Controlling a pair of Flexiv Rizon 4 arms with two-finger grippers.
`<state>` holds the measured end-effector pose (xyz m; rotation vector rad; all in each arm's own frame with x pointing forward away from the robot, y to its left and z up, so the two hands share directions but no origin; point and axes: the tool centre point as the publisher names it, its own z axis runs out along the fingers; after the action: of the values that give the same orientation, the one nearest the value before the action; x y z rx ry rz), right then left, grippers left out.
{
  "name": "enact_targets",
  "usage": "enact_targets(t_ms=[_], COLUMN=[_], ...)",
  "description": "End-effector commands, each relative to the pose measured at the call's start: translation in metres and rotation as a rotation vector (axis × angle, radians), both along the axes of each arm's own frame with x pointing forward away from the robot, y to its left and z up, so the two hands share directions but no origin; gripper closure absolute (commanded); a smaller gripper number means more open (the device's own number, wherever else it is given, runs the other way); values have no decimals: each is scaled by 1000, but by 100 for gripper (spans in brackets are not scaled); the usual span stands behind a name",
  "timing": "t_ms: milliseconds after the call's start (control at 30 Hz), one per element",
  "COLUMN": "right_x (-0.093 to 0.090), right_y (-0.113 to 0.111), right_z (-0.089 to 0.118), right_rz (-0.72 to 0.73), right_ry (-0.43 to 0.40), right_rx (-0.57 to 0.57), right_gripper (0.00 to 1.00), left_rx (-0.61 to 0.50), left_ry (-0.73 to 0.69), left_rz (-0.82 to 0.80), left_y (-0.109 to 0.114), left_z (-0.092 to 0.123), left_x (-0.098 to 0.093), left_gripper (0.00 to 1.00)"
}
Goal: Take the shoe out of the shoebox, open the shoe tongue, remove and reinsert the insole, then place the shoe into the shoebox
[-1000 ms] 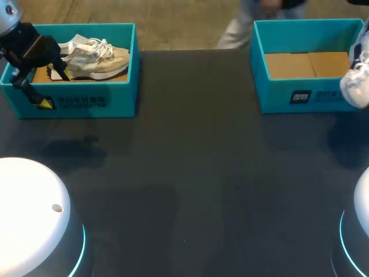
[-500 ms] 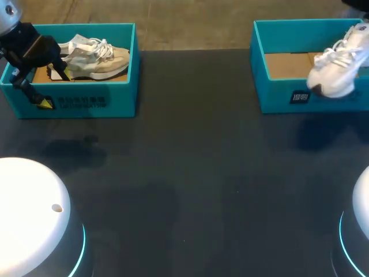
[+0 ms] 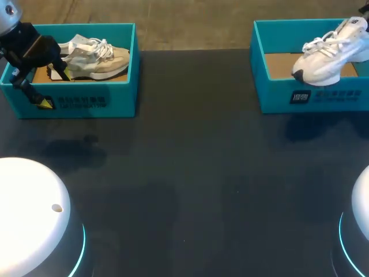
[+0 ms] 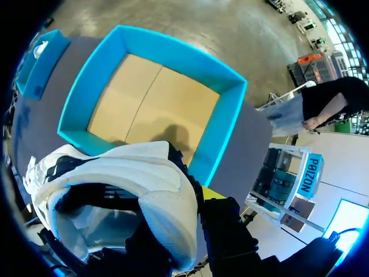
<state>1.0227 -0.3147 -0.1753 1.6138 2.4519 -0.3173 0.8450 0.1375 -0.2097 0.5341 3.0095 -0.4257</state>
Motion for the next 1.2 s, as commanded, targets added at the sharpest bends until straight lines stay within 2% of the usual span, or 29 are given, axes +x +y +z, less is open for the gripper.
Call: enact_targets(t_ms=[33, 233, 467, 700, 1200], right_x=[2, -5, -8, -9, -14], right_y=[-3, -13, -14, -9, -19], right_z=[2, 3, 1, -4, -9], right_rz=[-175, -465, -638, -679, -626], right_ry=[-44, -117, -144, -158, -167], right_rx=[54, 71, 31, 25, 7], right_gripper=[100, 100, 100, 100, 100], left_rx=[3, 3, 3, 3, 3], left_ry=[0, 0, 0, 0, 0], left_rz=[-1, -1, -1, -1, -1], left_y=[0, 0, 0, 0, 0], left_z=[0, 0, 0, 0, 0], left_x=[0, 0, 0, 0, 0], left_gripper=[0, 0, 0, 0, 0])
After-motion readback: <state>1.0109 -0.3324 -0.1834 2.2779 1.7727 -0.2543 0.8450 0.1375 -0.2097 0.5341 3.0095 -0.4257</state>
